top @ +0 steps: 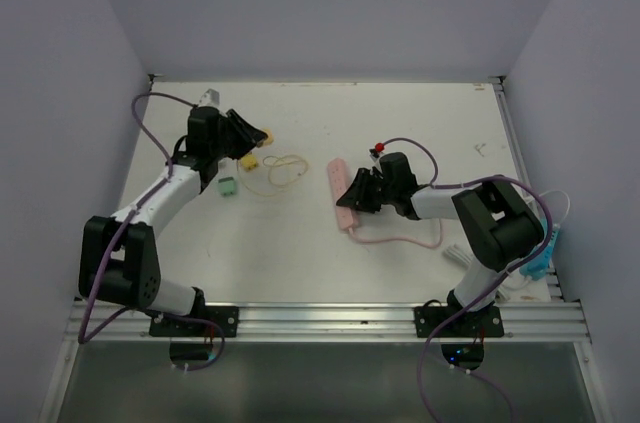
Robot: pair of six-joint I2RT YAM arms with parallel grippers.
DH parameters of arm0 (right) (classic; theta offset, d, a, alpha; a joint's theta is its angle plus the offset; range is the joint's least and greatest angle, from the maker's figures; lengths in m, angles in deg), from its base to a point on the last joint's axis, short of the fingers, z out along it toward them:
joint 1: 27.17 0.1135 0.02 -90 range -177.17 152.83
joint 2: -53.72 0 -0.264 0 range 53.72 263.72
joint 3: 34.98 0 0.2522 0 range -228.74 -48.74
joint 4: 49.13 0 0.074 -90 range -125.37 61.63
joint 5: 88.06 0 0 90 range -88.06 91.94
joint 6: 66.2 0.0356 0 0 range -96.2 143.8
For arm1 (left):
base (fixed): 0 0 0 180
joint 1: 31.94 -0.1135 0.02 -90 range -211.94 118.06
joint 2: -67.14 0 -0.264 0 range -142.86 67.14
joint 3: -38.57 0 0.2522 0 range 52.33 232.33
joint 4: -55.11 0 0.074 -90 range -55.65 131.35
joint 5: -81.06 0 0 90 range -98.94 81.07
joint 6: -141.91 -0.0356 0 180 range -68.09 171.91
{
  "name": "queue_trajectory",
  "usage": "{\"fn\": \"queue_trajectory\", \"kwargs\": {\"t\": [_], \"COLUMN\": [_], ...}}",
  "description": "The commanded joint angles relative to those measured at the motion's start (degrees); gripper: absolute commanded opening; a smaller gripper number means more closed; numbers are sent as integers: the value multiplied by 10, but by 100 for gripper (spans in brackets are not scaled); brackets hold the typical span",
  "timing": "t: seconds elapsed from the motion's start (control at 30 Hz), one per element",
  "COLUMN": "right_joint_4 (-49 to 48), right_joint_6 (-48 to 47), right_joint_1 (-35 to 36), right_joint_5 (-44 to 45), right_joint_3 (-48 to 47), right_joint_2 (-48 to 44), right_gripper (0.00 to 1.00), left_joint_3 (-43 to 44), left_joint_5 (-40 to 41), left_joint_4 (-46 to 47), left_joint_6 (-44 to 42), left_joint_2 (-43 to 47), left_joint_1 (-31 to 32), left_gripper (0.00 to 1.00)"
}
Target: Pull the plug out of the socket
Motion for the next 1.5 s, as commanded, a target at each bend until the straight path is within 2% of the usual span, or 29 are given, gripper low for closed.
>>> {"fn": "queue_trajectory", "kwargs": {"t": [0.0,0.2,0.47,0.57,0.67,0.7,0.77,0.87,0.9,1.0,1.17,1.3,1.47], "right_joint_4": [214,210,207,206,206,206,206,206,206,206,209,216,249], "right_joint_6": [-25,-28,-30,-30,-31,-31,-31,-31,-31,-31,-32,-32,-41], "right_joint_1": [-17,-17,-17,-17,-17,-17,-17,-17,-17,-17,-17,-17,-14], "right_joint_5": [148,144,139,137,135,135,135,135,135,135,136,139,150], "right_joint_3": [60,60,61,61,63,63,64,64,64,64,64,66,55], "right_joint_2": [70,69,68,68,66,65,64,63,63,63,56,38,6], "right_gripper": [0,0,0,0,0,0,0,0,0,0,0,0,0], "left_joint_3": [-8,-63,-143,-162,-169,-169,-166,-157,-154,-149,-130,-79,-30], "left_joint_5": [26,-24,-94,-119,-114,-111,-92,-57,-51,-33,-10,27,114], "left_joint_4": [-49,-45,48,80,83,80,60,21,12,-12,-79,-167,-240], "left_joint_6": [-72,-97,-70,-62,-59,-60,-64,-73,-75,-84,-105,-136,-189], "left_joint_2": [31,14,-19,-33,-40,-41,-38,-28,-25,-6,46,96,174], "left_joint_1": [-32,-39,-37,-37,-37,-37,-37,-37,-37,-38,-38,-38,-38], "left_gripper": [0,0,2,8,17,24,32,57,70,86,99,100,100]}}
